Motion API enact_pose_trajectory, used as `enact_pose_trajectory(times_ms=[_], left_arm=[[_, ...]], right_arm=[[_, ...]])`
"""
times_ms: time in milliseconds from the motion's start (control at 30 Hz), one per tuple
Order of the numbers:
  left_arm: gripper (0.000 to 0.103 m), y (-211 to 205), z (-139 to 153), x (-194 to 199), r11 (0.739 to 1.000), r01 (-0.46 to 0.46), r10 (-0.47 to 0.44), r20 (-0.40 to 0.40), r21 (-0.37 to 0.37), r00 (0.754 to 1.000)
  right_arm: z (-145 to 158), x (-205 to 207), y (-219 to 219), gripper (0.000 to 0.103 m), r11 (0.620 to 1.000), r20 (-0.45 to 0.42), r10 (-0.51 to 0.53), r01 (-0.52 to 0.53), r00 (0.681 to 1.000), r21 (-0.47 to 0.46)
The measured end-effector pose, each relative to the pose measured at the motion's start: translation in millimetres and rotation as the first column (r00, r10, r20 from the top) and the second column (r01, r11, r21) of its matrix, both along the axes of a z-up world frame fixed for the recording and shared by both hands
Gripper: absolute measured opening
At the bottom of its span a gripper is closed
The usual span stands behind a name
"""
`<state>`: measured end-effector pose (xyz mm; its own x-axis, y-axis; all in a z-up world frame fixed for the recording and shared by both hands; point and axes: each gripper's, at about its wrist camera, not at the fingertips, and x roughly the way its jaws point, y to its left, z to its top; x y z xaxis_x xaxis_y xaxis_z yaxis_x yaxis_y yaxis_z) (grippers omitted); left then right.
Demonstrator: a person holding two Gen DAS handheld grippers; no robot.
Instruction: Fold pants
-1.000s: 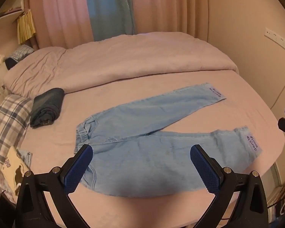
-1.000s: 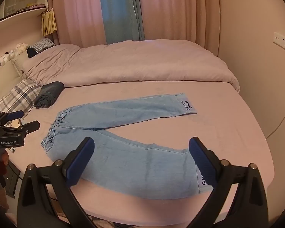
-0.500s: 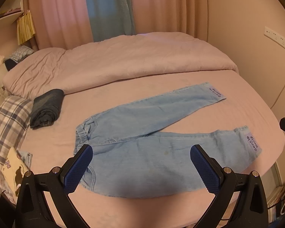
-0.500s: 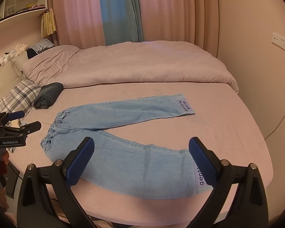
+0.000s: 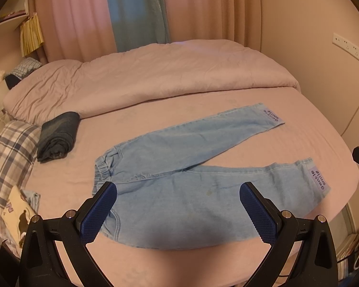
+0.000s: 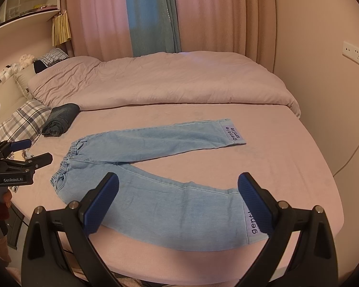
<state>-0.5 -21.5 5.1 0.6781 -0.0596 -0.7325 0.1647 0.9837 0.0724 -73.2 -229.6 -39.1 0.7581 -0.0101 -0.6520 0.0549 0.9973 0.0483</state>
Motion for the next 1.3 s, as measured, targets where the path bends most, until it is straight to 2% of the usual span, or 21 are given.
enact_pose_trajectory(times_ms=[1300], left_arm=[[0.103, -1.5, -7.6, 4.0, 1.000, 0.008, -0.008, -0.011, 0.007, 1.000]], right_arm=[[-6.1, 0.7, 6.6, 0.101, 1.000, -0.010, -0.005, 0.005, 1.000, -0.015]])
